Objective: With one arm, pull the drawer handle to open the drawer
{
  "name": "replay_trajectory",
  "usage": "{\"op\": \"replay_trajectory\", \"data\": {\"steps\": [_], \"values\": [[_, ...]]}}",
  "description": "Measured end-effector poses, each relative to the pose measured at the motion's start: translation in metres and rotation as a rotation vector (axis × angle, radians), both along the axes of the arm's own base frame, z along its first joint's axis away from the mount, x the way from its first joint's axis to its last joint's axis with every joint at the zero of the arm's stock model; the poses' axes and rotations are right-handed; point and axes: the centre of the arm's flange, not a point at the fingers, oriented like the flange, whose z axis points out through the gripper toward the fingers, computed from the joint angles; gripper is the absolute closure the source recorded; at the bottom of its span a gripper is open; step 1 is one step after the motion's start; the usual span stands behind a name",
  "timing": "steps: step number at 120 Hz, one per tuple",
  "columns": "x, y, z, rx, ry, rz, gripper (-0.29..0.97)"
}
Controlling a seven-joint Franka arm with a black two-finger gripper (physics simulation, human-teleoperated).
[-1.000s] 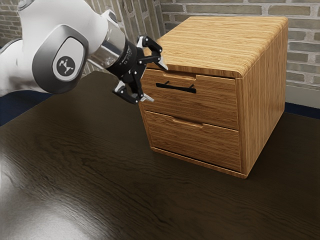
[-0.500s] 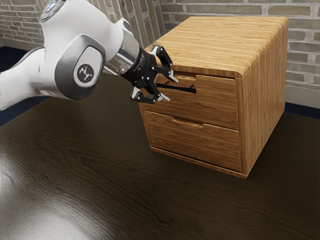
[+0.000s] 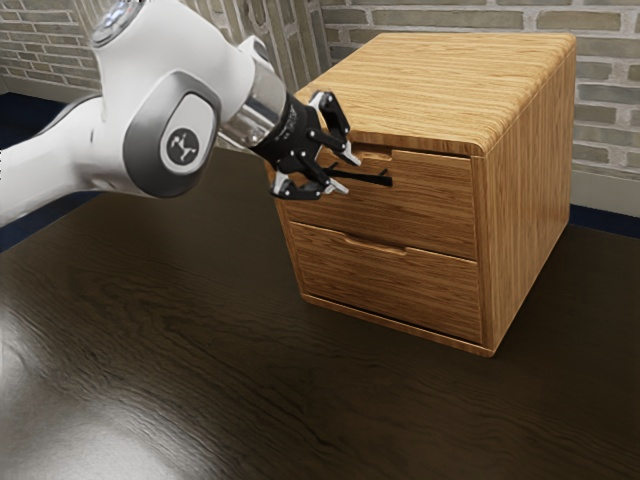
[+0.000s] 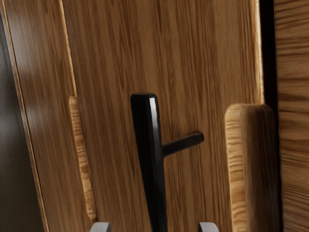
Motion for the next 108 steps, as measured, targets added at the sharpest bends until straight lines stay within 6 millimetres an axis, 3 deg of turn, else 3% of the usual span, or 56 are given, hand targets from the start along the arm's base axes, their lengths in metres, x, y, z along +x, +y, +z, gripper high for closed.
{"op": "replay_trajectory", "data": {"steps": [55,108], "values": [[0.0028,0.0022,-0.0052,0.006,0.008,-0.005,0.71],[-0.0007,0.002,-0.0039,0.012,0.013,-0.009,0.78]]}}
